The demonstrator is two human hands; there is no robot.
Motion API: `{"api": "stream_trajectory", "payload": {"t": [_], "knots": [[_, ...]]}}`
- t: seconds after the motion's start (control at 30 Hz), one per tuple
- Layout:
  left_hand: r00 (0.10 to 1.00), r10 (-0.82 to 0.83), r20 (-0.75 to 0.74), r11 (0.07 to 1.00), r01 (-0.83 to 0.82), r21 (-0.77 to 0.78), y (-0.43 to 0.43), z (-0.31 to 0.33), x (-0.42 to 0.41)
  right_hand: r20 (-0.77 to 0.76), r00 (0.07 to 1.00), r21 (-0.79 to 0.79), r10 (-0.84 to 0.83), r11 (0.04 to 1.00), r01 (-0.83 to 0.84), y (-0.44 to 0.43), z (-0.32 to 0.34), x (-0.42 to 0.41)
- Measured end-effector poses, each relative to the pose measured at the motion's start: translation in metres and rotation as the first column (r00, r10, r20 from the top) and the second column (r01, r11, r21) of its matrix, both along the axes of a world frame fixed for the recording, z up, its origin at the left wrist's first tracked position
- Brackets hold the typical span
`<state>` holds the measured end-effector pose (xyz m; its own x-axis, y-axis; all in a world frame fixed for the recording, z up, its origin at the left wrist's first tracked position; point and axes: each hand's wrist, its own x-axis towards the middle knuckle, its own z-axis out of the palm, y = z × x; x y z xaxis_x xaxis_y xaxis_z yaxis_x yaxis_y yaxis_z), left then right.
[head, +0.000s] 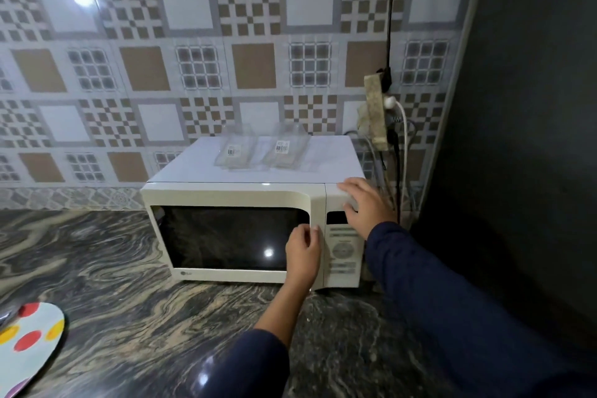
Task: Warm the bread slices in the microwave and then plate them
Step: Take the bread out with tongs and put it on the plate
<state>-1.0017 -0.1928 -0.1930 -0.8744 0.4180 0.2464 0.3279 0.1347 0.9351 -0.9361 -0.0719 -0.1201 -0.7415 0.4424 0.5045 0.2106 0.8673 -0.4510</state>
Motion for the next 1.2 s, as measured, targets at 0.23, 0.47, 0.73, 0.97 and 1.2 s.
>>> {"api": "stream_trajectory", "payload": {"t": [0.23, 0.47, 0.73, 0.97, 1.2], "knots": [[0.999, 0.005, 0.051, 0.996, 0.0, -0.087, -0.002, 0.005, 0.0, -0.094, 0.995, -0.142, 0.022, 0.989, -0.035, 0.003, 0.0, -0.002], [0.998, 0.061, 0.017, 0.988, -0.058, -0.146, 0.002, 0.012, 0.007, -0.076, 0.995, -0.127, 0.066, 0.989, -0.076, 0.008, -0.003, -0.006], [0.998, 0.029, 0.048, 0.984, -0.02, -0.178, 0.003, 0.007, 0.0, -0.004, 0.997, -0.093, 0.073, 0.993, -0.073, 0.009, 0.0, -0.003], [0.999, -0.05, 0.005, 0.995, 0.05, -0.084, -0.042, -0.009, 0.026, 0.024, 0.998, -0.104, 0.052, 0.993, -0.05, 0.008, 0.0, -0.007], [0.989, -0.149, -0.019, 0.988, 0.148, -0.033, -0.093, -0.012, 0.043, -0.023, 1.0, -0.394, -0.013, 0.919, 0.003, -0.021, 0.021, 0.009]]}}
